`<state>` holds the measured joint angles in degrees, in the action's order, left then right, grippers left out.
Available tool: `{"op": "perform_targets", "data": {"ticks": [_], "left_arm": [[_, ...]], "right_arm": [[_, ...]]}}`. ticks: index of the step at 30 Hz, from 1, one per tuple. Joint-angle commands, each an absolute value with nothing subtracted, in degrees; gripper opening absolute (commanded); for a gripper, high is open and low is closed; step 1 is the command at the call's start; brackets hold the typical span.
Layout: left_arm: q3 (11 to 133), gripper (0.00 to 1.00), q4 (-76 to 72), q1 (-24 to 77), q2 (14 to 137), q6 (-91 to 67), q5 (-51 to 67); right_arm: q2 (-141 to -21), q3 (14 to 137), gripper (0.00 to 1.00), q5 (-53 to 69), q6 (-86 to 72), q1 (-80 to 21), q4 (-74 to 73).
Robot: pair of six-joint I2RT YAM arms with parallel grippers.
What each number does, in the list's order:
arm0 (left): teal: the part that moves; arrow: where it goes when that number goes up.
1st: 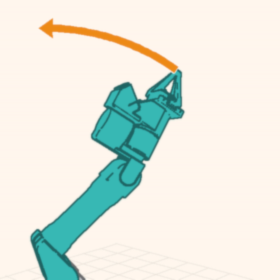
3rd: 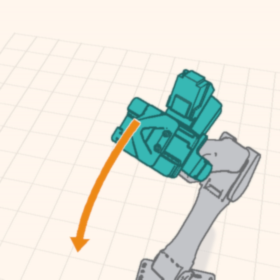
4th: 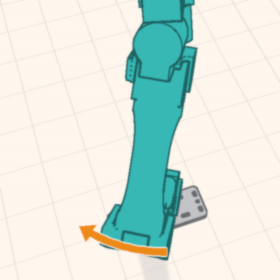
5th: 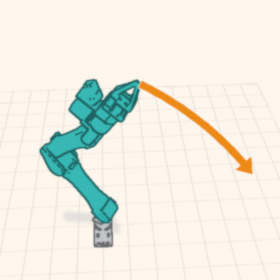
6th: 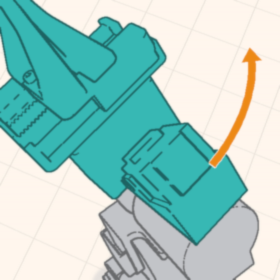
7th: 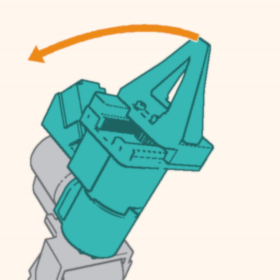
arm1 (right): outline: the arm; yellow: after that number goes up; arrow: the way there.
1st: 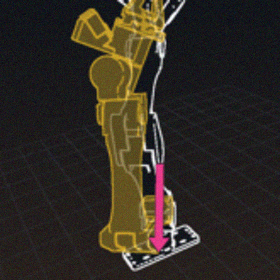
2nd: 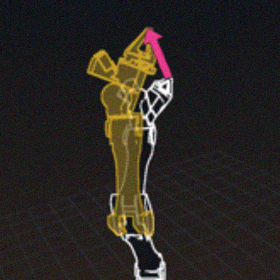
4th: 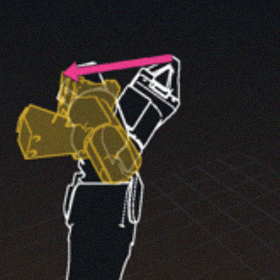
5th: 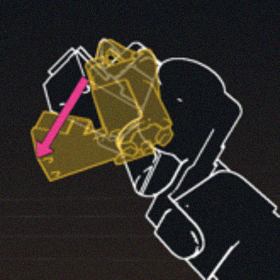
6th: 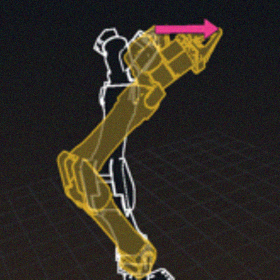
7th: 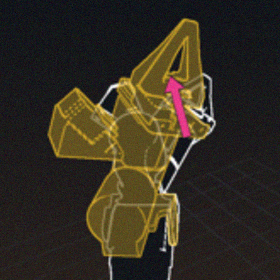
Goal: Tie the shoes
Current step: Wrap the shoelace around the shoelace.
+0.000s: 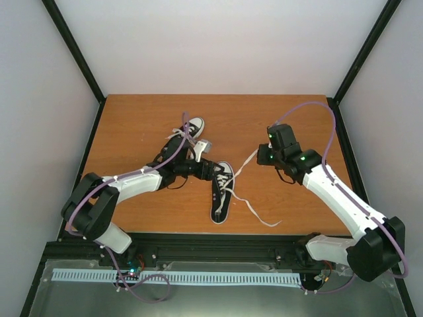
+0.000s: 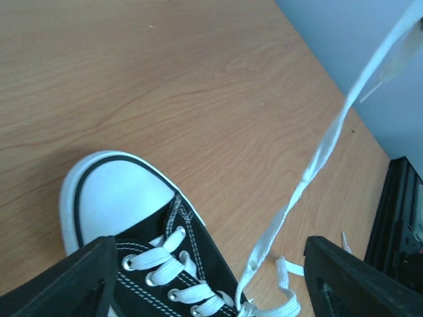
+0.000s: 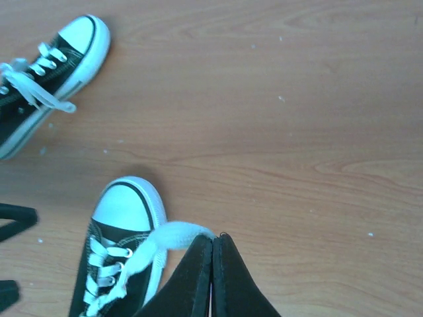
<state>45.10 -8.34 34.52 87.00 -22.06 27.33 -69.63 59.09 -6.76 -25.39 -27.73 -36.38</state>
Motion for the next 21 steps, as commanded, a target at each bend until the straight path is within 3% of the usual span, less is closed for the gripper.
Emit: {"op": "perform_targets", "data": {"ticks": [1,4,8,15,21], "left_arm": [[47.7,0.75,-14.4,35.4,89.8,-19.7,34.1],[47.3,0.70,-12.4,36.1,88.7,-23.0,31.1],[49.1,0.69,2.3,35.4,82.3,-33.2,16.1],[51.6,0.77,16.5,31.0,69.8,-36.2,17.7],[58.3,0.83,29.6,28.5,71.2,-31.2,27.4]], "right_arm": [[-67.8,61.1,0.03,-5.5,-24.3,-27.3,-35.3],[-66.4,62.5,0.03,-1.0,-23.9,-27.3,-33.5],[-64.9,62.8,0.03,10.4,-22.7,-27.5,-31.4],[-63.6,57.8,0.03,16.2,-23.6,-42.0,-24.3],[-72.0,55.7,0.03,13.2,-24.1,-57.8,-16.0]]}}
